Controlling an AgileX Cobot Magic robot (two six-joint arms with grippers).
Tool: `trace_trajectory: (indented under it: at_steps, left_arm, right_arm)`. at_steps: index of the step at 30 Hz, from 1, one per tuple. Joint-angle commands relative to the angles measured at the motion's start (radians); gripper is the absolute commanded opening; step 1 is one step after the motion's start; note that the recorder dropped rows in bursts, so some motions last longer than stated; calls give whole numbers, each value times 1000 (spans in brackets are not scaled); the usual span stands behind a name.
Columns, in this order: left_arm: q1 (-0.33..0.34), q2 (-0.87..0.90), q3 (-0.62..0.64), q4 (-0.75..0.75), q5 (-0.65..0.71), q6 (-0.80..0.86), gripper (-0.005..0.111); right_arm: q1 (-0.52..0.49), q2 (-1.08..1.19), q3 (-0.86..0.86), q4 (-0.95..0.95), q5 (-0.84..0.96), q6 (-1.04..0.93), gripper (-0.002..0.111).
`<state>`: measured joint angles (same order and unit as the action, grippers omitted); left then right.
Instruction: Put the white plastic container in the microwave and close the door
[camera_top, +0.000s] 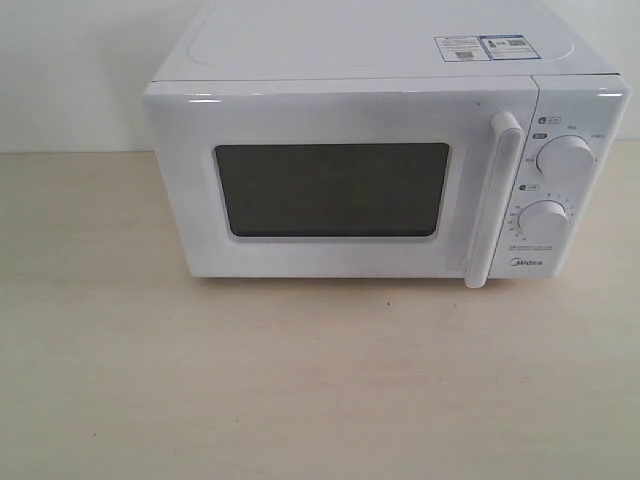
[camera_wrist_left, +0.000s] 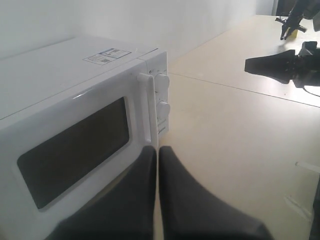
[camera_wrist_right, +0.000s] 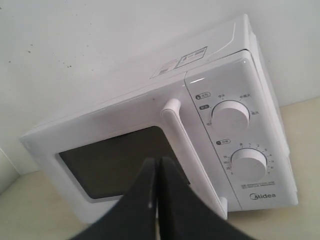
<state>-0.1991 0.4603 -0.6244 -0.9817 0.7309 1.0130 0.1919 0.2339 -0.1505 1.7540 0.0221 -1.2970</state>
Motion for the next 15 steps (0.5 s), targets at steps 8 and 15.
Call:
trace_trajectory:
  at_steps: [8, 15]
  left_arm:
    - [2, -2, 3, -5, -1, -9, 4]
    - [2, -2, 3, -5, -1, -9, 4]
  right_arm:
    - [-3, -10, 2, -152, 11, 32, 0]
    - [-3, -139, 46, -961, -16, 818, 0]
